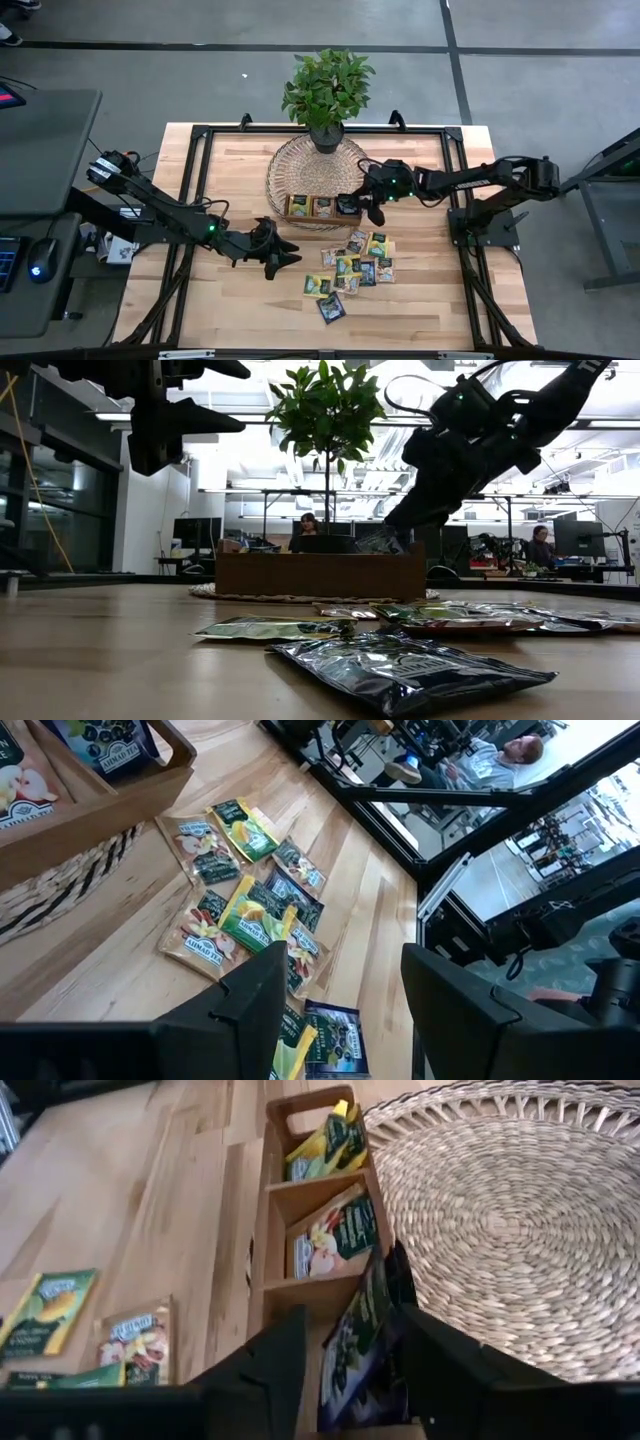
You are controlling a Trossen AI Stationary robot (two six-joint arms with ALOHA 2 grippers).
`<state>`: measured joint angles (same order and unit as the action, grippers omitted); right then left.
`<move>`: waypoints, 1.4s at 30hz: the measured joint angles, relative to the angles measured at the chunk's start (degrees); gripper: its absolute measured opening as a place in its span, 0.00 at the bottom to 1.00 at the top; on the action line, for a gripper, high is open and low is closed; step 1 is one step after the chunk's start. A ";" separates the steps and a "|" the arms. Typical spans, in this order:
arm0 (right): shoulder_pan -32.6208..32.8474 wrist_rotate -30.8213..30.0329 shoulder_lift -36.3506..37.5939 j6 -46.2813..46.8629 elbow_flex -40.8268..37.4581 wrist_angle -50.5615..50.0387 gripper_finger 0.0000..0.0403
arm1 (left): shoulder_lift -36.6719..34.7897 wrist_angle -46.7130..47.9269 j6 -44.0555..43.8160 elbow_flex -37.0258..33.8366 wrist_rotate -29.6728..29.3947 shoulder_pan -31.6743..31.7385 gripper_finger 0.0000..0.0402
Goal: Pick & Place Tea
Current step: Put the violet tea bag into the right section of the wooden organizer
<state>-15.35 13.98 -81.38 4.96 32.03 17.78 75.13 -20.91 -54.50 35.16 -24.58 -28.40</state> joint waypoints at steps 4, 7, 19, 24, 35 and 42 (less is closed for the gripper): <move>0.02 0.11 0.02 0.56 0.85 0.02 0.44 | 0.00 0.02 0.00 0.00 0.02 0.00 0.48; 0.02 0.13 0.03 0.56 1.44 0.02 0.45 | 0.00 0.02 -0.01 0.00 0.02 0.00 0.48; 0.77 1.91 5.63 3.03 6.17 -4.34 0.43 | 0.00 0.51 -1.52 0.04 0.13 -0.11 0.48; 7.90 -1.82 9.14 5.98 8.36 -5.29 0.37 | 0.27 0.41 -1.86 0.04 1.33 -0.11 0.48; 34.38 -35.86 8.28 17.29 15.48 -17.84 0.09 | 12.27 -11.25 -3.65 0.09 7.94 -3.27 0.48; 45.38 -46.03 1.10 32.34 19.41 -19.12 0.01 | 19.27 -13.76 -6.84 2.02 7.56 -8.22 0.48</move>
<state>30.03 -32.05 -80.29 37.29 51.44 -1.34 94.41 -34.67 -61.34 37.17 -17.02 -36.63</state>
